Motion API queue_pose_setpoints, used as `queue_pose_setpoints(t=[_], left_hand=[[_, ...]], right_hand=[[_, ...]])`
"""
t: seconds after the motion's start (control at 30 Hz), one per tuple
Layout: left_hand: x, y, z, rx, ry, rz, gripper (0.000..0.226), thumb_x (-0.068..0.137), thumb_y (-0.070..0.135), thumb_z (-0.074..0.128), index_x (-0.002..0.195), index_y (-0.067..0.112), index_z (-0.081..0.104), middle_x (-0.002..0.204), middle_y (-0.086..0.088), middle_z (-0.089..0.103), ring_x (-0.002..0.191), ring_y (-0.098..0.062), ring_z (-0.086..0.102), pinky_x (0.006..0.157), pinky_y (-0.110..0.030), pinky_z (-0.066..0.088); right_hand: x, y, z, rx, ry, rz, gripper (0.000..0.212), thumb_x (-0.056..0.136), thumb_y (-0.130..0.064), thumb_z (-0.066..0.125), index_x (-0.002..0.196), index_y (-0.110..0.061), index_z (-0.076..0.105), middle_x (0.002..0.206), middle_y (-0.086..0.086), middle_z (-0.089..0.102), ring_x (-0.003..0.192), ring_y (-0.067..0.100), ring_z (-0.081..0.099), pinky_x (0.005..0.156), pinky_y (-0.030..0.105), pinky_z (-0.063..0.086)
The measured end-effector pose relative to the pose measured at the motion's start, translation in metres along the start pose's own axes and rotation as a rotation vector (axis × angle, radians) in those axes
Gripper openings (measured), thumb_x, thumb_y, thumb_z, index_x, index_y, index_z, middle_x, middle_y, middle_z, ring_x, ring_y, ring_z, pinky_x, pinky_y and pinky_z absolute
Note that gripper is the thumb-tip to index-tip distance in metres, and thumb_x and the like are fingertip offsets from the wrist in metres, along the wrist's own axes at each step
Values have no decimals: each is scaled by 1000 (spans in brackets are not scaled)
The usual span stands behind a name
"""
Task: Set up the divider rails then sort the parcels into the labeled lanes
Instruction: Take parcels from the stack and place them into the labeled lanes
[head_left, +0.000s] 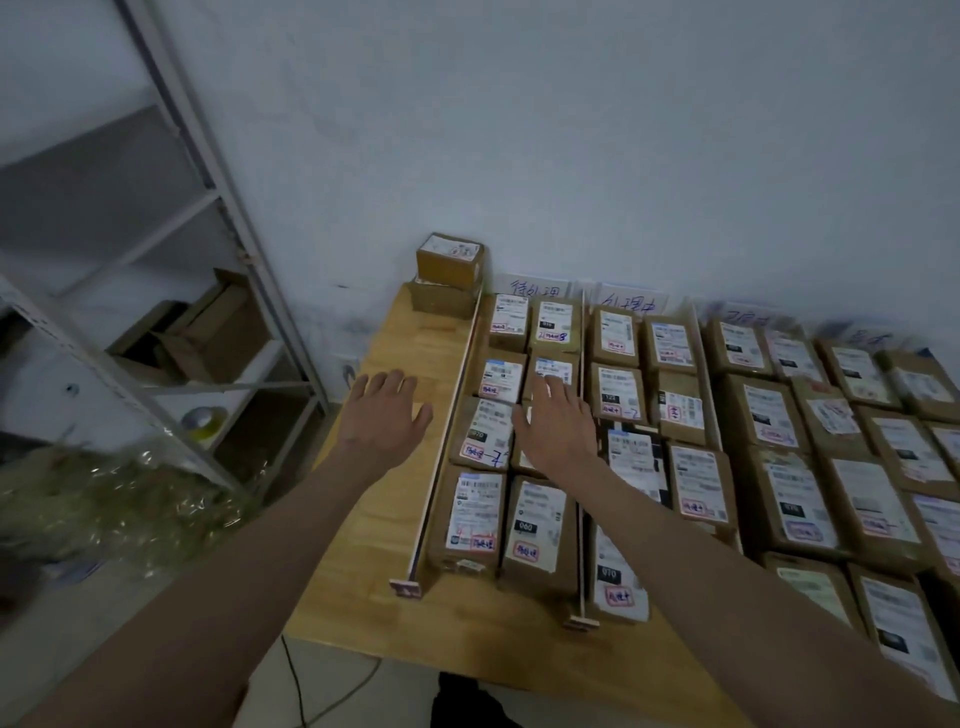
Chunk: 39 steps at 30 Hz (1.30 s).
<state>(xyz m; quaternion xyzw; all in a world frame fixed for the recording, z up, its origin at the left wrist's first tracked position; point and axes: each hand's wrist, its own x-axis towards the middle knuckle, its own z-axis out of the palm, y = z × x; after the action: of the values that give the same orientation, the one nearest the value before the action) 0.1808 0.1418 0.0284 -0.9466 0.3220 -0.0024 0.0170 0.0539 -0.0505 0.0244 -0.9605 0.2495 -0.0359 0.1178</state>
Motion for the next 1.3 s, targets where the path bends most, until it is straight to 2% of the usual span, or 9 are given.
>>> queue_pose_setpoints(t=[0.17,0.4,0.57,0.77,0.9,1.1,1.3], left_hand=[[48,-28,2,-6,-17,-15,55,101,50,33,145,18,42,149,-4,43,138,-24,37,118,-44,22],[114,-60,11,12,-45,-43,57,102,51,31,146,17,41,150,-3,43,139,-23,38,118,-42,23],[173,-80,16,4,-61,8,56,102,51,32,144,16,44,147,-5,46,135,-26,43,116,-43,26],[253,-99,23,-34,-57,93,57,101,50,33,144,14,44,148,-8,45,134,-29,42,115,-44,24],[307,-109,32,-53,-56,135,59,101,51,32,143,12,45,147,-9,46,134,-28,43,116,-44,24],[383,-123,58,-128,-31,163,54,100,46,35,136,9,50,136,-12,53,124,-31,50,111,-45,32],[444,-120,83,-277,-42,109,47,99,44,38,126,8,53,124,-13,56,114,-31,55,103,-46,40]], right_hand=[[61,-17,15,43,-33,23,54,103,-41,38,150,-14,31,153,11,35,141,29,33,115,43,29],[131,-38,30,106,-9,25,44,100,-34,43,139,-13,41,139,8,47,129,27,43,107,42,35],[178,-48,34,110,9,70,46,100,-33,41,140,-11,42,137,10,50,124,28,49,103,44,41],[235,-60,37,169,22,182,50,100,-33,41,145,-11,37,145,11,43,134,28,40,110,47,37],[280,-69,49,200,25,250,45,100,-33,41,140,-12,40,142,10,45,131,29,43,106,48,39],[351,-76,72,304,-10,257,39,99,-28,44,134,-12,43,135,8,47,125,27,47,103,45,42],[421,-75,99,426,-53,274,41,100,-27,44,138,-11,36,133,10,47,118,26,52,98,49,49]])
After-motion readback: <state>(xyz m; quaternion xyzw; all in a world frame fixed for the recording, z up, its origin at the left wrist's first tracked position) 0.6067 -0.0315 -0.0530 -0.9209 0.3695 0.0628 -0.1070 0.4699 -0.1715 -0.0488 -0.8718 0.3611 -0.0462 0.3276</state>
